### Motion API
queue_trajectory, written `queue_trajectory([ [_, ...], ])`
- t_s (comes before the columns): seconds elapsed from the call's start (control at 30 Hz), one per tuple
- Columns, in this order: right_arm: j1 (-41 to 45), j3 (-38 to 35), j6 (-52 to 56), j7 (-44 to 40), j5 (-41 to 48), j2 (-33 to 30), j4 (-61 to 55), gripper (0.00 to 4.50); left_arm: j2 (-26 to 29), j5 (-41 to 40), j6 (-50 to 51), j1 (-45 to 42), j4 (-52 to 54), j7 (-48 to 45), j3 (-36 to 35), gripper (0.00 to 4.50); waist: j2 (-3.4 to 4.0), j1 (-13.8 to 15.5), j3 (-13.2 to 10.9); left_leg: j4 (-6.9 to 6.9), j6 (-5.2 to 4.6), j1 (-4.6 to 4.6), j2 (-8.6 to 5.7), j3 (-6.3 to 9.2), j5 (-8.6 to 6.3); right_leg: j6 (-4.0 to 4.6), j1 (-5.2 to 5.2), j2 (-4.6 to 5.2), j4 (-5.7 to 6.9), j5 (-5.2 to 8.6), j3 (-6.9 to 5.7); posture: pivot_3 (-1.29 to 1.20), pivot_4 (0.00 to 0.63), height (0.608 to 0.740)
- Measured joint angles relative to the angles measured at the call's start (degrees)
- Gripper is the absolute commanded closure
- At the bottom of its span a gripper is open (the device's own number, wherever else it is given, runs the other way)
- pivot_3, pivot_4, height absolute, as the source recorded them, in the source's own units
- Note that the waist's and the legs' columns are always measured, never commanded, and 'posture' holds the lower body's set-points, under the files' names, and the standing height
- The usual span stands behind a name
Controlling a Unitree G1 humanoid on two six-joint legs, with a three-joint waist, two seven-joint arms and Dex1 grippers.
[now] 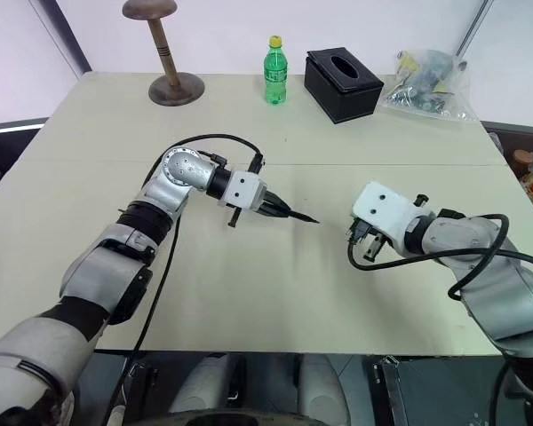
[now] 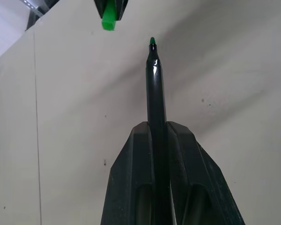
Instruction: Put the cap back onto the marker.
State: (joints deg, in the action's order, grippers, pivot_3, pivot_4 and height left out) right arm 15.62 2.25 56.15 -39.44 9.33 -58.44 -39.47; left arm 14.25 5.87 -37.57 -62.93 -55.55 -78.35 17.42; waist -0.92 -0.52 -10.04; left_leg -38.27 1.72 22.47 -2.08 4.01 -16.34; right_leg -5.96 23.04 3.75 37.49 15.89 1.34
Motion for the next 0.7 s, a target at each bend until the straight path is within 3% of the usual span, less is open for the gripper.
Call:
queue_trajectory([
  [0.27, 2.8, 2.57, 3.6, 0.05, 0.52, 0.06, -2.61, 4.46, -0.37, 3.24, -3.04, -2.84, -3.65, 6.46, 0.34, 4.5, 0.0, -0.07, 0.0, 0.01, 0.0, 0.03, -0.02, 0.0, 0.0, 0.0, 0.05, -0.01, 0.01, 0.0, 0.0, 0.0, 0.15, 0.74],
  [0.7, 7.79, 5.51, 5.92, 0.3, 0.98, 1.19, -2.75, 4.46, -0.94, 3.76, -4.04, -3.11, -5.18, 8.01, 0.5, 4.5, 0.0, -0.12, 0.0, 0.01, 0.0, 0.05, -0.02, -0.01, 0.0, 0.0, 0.08, -0.01, 0.01, 0.0, 0.0, 0.0, 0.15, 0.74],
])
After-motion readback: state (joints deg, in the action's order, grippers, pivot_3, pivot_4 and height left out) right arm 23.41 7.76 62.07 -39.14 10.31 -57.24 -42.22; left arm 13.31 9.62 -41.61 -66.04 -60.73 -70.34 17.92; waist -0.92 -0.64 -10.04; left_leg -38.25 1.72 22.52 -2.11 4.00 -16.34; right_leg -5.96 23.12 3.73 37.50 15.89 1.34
